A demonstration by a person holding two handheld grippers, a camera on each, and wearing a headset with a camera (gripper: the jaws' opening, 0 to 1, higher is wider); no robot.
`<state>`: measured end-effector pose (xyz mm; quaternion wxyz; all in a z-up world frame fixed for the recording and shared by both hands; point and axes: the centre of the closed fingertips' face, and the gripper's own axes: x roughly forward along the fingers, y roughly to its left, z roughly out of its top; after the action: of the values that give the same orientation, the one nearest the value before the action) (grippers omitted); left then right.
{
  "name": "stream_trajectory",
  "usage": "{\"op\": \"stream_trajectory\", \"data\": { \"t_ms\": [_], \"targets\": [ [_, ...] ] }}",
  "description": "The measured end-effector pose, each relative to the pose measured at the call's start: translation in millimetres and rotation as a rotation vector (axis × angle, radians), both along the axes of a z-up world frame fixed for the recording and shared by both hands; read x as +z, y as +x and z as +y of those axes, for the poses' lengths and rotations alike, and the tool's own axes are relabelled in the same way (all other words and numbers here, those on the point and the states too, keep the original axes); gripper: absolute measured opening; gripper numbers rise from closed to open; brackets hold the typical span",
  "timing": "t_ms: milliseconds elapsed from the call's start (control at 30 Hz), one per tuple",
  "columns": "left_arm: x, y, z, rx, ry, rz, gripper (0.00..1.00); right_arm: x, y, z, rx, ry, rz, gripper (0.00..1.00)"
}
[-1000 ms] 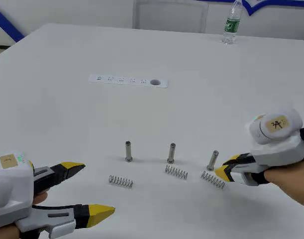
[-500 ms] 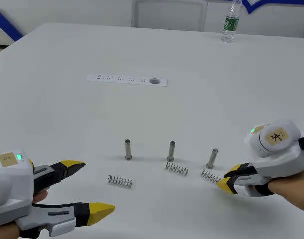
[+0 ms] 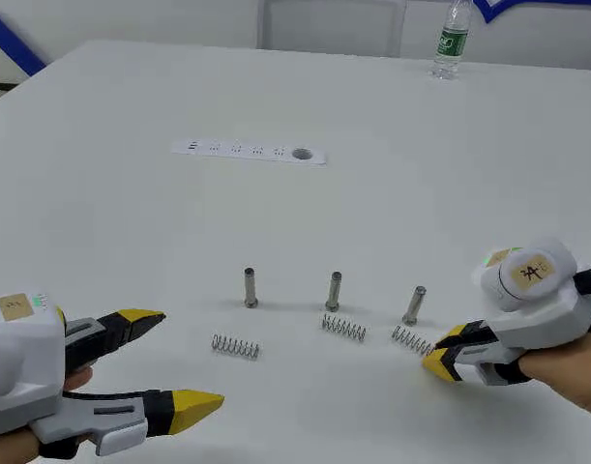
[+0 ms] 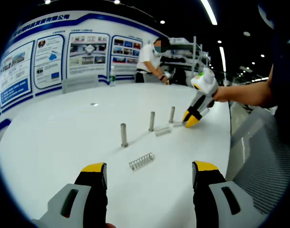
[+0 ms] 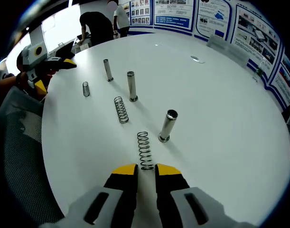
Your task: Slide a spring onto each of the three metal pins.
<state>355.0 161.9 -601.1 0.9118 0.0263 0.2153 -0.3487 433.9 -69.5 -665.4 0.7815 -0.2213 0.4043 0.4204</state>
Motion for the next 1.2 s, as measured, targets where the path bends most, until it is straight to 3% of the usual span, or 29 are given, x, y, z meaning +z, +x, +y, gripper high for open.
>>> {"op": "stream_trajectory", "data": {
  "t_ms": [333,633,1200],
  "targets": [
    [1.0,0.2,0.4,0.003,-0.003,0.000,0.74,2.9,-0.2,-0.6,-0.011,0.013,0.000,0.12],
    [0.4,0.2,-0.8,-0.003,-0.004,0.001,0.74,22.5,1.2,2.8,-0.010,0.024,-0.021,0.12],
    [-0.3,0.2,-1.3,-0.005,-0.009,0.001,0.74,43.3,0.4,9.3,0.015,0.011,-0.034,0.12]
  ]
}}
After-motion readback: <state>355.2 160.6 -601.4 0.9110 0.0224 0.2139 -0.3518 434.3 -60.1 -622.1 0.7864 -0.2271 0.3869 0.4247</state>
